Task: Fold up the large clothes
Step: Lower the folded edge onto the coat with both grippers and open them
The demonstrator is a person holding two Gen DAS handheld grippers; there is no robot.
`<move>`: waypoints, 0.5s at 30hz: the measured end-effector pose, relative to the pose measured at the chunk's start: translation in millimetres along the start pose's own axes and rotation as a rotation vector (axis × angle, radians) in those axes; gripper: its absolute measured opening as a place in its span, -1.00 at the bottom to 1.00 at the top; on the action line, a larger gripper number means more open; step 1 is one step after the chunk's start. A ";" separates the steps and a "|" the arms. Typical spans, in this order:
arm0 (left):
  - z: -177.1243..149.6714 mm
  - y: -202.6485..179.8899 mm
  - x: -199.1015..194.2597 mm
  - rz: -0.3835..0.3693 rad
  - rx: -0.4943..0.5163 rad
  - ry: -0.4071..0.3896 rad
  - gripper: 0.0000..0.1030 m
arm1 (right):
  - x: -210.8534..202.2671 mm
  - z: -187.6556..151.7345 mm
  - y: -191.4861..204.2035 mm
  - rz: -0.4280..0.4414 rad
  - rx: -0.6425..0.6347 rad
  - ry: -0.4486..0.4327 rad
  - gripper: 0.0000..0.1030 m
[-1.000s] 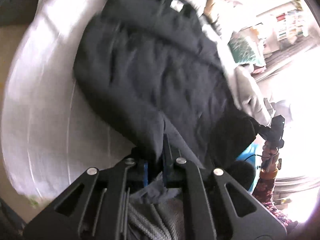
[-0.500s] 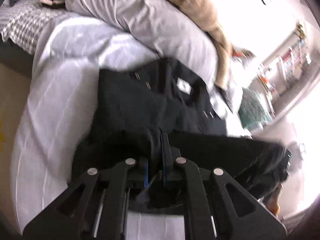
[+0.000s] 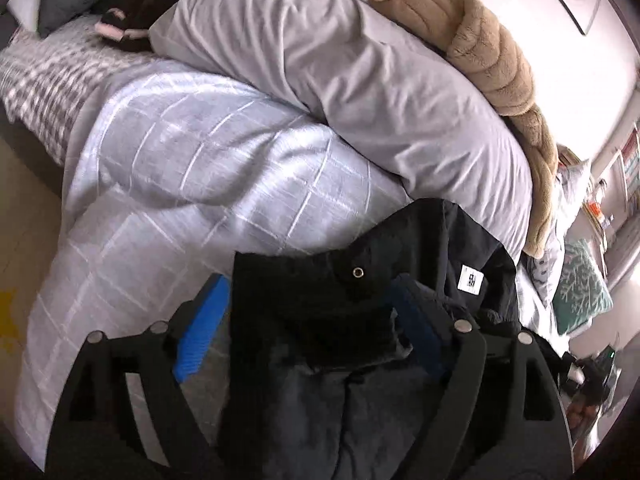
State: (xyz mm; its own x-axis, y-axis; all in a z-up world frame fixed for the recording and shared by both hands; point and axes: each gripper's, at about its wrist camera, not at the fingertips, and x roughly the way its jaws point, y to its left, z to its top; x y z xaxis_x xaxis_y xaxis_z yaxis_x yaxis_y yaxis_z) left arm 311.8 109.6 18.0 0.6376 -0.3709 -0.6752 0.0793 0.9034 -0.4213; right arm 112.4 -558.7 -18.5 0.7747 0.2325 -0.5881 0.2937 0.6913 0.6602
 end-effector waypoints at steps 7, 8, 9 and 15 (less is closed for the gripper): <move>-0.1 -12.2 -8.9 -0.012 0.301 0.077 0.68 | -48.1 19.2 3.0 0.057 -0.142 -0.109 0.20; -1.8 -16.6 -7.4 -0.014 0.363 0.088 0.70 | -46.2 18.1 5.0 0.038 -0.180 -0.094 0.21; -2.9 -19.8 -4.8 -0.016 0.395 0.101 0.75 | -41.6 16.2 6.8 0.011 -0.214 -0.078 0.21; -9.3 -47.7 57.0 0.060 0.399 0.169 0.72 | 34.8 -2.8 15.5 -0.209 -0.334 0.038 -0.22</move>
State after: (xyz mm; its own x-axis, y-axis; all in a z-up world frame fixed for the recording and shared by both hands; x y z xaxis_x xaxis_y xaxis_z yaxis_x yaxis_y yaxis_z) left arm 337.2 43.4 -6.1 0.5182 -0.3148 -0.7952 0.3566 0.9246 -0.1336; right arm 142.4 -538.0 -30.0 0.6946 0.0840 -0.7145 0.2396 0.9094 0.3399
